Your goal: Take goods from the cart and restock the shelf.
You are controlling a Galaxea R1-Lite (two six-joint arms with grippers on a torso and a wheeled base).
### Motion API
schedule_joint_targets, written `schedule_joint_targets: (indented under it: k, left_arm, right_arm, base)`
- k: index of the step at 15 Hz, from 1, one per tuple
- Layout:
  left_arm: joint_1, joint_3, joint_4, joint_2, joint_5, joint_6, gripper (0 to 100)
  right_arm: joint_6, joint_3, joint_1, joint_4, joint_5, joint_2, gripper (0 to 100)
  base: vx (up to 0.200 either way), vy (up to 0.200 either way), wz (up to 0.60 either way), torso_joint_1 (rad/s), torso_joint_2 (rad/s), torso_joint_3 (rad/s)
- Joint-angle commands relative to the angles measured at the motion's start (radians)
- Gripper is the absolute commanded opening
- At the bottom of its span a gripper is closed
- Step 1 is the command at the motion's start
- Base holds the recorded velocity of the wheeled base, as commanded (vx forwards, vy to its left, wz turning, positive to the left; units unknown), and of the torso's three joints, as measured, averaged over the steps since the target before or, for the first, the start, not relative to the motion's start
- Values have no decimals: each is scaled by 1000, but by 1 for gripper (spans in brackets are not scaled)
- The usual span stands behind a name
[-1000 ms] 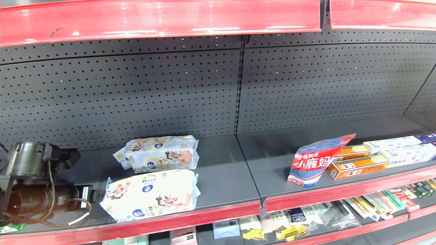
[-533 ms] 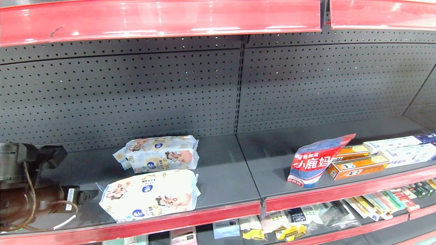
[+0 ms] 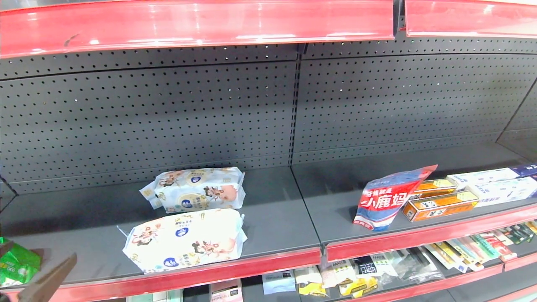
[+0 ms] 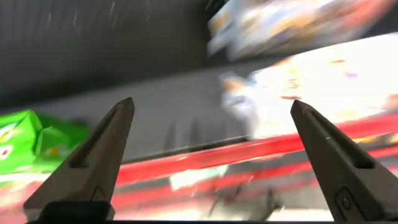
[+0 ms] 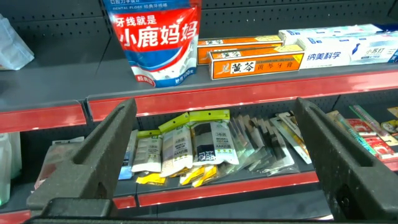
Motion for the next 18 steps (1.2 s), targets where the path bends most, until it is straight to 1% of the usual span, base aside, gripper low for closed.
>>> schedule_joint_targets:
  k: [1,2,3,4,5,6,7,9,10,11,12,14,16,18]
  left_arm:
    - [5,103,162,-484,-103,-86,100]
    - [5,117,263,-576,-77,-83,100]
    - [5,154,270,-573,-48,-73,100]
    - [5,178,214,-568,67,-86,100]
    - [5,183,201,-567,129,-83,100]
    - [8,183,201,-558,146,-93,100]
    - [24,183,200,-559,155,-105,100]
    - [34,200,169,-568,136,-108,100]
    - [34,211,126,-570,47,-116,100]
    - [34,211,137,-570,-5,-119,100]
    - [34,211,139,-570,-42,-108,100]
    - [34,211,139,-570,-29,-86,100]
    - [34,211,139,-570,-11,-86,100]
    - [34,211,139,-570,-11,-85,100]
  right_arm:
    - [-1,0,0,-2,0,1,100]
    - [-1,0,0,-2,0,1,100]
    - [-1,0,0,0,1,1,100]
    - [-1,0,0,0,0,1,100]
    - [-1,0,0,0,0,1,100]
    - [-1,0,0,0,0,1,100]
    - [-1,0,0,0,0,1,100]
    - [-1,0,0,0,0,1,100]
    - [-4,0,0,0,3,1,100]
    - [-5,0,0,0,4,1,100]
    - [-8,0,2,-2,6,1,100]
    - [-5,0,2,0,4,1,100]
    - [-10,0,2,0,3,1,100]
    - [-10,0,2,-2,3,1,100]
  base:
    - [0,0,0,0,0,0]
    - [0,0,0,0,0,0]
    - [0,0,0,0,0,0]
    - [0,0,0,0,0,0]
    - [0,0,0,0,0,0]
    - [0,0,0,0,0,0]
    - [0,0,0,0,0,0]
    - [0,0,0,0,0,0]
    - [0,0,0,0,0,0]
    - [0,0,0,0,0,0]
    - [0,0,0,0,0,0]
    - [0,0,0,0,0,0]
    - [0,0,600,2,2,5]
    - [0,0,600,5,2,2]
